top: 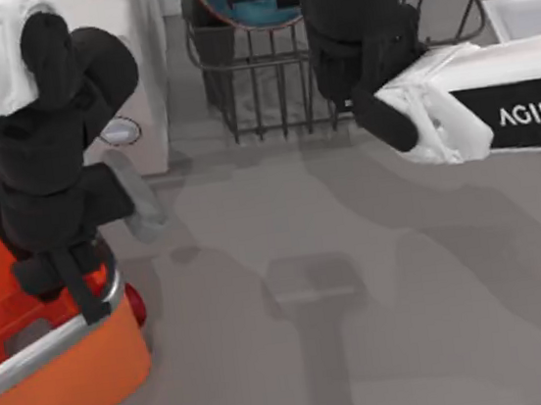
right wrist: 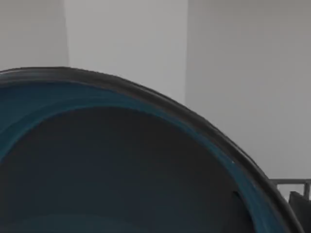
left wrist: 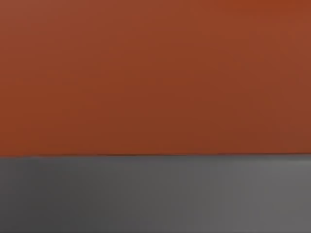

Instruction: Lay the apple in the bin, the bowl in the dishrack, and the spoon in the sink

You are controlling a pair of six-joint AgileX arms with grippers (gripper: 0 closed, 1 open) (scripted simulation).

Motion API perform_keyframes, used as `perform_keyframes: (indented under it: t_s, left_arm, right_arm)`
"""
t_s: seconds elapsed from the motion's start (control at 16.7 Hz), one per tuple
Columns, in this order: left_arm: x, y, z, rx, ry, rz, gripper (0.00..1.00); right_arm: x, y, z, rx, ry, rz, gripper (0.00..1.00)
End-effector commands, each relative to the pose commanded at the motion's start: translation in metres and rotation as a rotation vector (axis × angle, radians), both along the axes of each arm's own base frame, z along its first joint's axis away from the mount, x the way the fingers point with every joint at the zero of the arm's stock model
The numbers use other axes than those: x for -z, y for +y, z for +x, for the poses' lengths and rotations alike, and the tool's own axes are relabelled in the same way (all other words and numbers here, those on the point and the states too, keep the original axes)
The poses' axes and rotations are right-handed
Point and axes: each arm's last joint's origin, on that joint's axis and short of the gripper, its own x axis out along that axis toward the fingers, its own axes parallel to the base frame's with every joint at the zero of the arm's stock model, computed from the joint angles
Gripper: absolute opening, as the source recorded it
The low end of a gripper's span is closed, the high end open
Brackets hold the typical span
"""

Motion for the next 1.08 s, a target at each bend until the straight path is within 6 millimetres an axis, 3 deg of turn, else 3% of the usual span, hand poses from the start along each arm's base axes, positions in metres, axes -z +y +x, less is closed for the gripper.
perform_keyframes:
  t_s: [0.42,1.08]
  left_arm:
    - [0.0,0.0,0.0,0.0,0.0,0.0,1.0]
    - [0.0,0.0,0.0,0.0,0.0,0.0,1.0]
  right_arm:
    - [0.0,0.0,0.0,0.0,0.0,0.0,0.98]
    - [-0.0013,0.0007,-0.0028,-0.013,0.004,-0.003,1.0]
